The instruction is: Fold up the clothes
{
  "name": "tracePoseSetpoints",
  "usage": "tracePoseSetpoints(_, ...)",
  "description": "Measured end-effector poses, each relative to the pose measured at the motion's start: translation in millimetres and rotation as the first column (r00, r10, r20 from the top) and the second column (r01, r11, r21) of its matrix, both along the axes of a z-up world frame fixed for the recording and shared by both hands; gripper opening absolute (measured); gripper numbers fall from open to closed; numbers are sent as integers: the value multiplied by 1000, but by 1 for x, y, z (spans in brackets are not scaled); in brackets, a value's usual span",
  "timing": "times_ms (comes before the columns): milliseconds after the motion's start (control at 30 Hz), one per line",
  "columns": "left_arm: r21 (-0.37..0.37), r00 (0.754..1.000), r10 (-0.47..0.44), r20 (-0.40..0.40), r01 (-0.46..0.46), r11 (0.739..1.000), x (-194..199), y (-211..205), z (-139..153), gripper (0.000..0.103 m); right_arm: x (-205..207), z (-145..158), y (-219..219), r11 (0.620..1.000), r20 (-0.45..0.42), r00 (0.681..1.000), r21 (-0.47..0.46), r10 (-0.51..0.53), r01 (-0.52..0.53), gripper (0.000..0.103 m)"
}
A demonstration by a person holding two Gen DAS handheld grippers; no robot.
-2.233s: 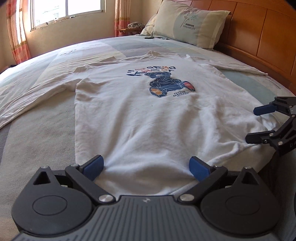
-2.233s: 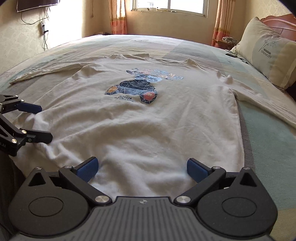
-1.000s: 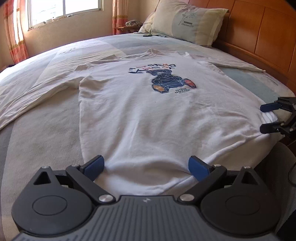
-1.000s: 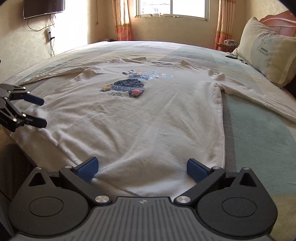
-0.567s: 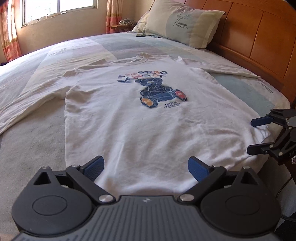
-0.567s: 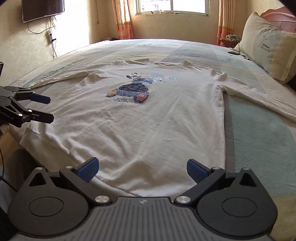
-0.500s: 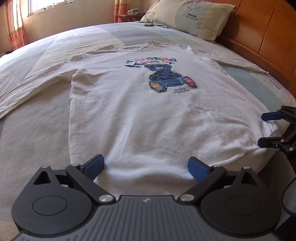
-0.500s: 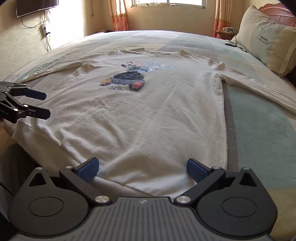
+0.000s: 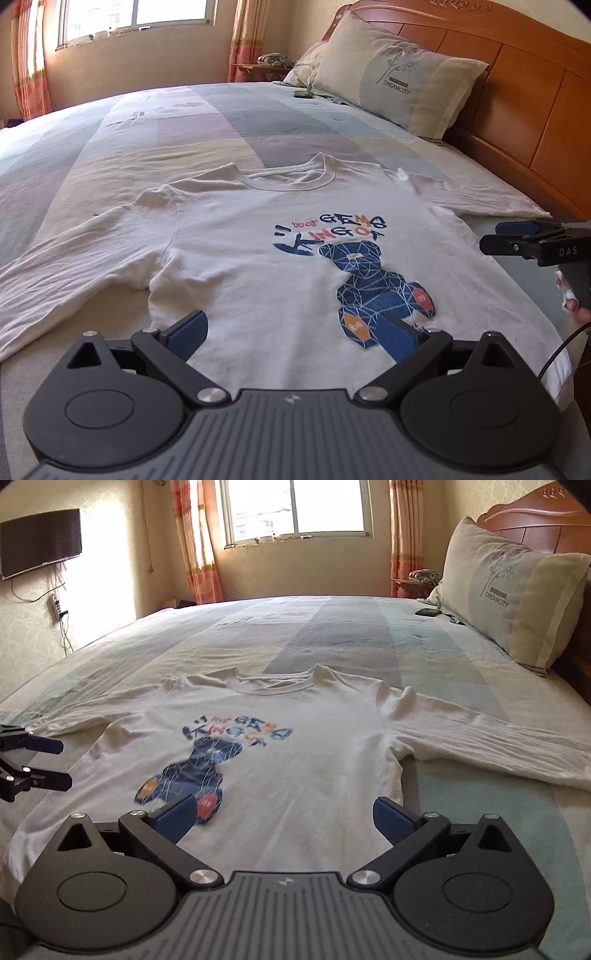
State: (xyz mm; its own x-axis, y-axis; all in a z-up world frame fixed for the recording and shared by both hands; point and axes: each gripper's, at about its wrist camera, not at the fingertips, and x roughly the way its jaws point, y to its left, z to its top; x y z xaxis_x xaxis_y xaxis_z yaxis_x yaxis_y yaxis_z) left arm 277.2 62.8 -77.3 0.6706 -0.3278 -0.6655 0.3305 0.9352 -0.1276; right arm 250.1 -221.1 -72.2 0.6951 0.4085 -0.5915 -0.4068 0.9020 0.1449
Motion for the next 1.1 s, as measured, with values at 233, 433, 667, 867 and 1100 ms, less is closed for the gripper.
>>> tracePoseSetpoints(233, -4, 997, 49, -52, -49, 999, 45, 19, -41, 97, 67, -37, -1, 997, -57, 995, -22, -76, 75, 103)
tracePoseSetpoints(433, 86, 1000, -4, -8, 5, 996, 33, 23, -28, 97, 75, -45, -5, 993, -59, 998, -117, -36, 28, 103)
tracePoseSetpoints(667, -7, 992, -110, -63, 110, 994, -5, 15, -29, 98, 41, -29, 4, 1000, -154, 988, -24, -2, -2, 103)
tracePoseSetpoints(867, 74, 997, -50, -51, 54, 996, -35, 32, -20, 97, 11, -35, -17, 995, -177, 981, -63, -82, 71, 103)
tracePoseSetpoints(1100, -14, 991, -129, -36, 129, 992, -78, 14, -7, 98, -41, -9, -2, 999, -181, 983, -29, -25, 20, 103)
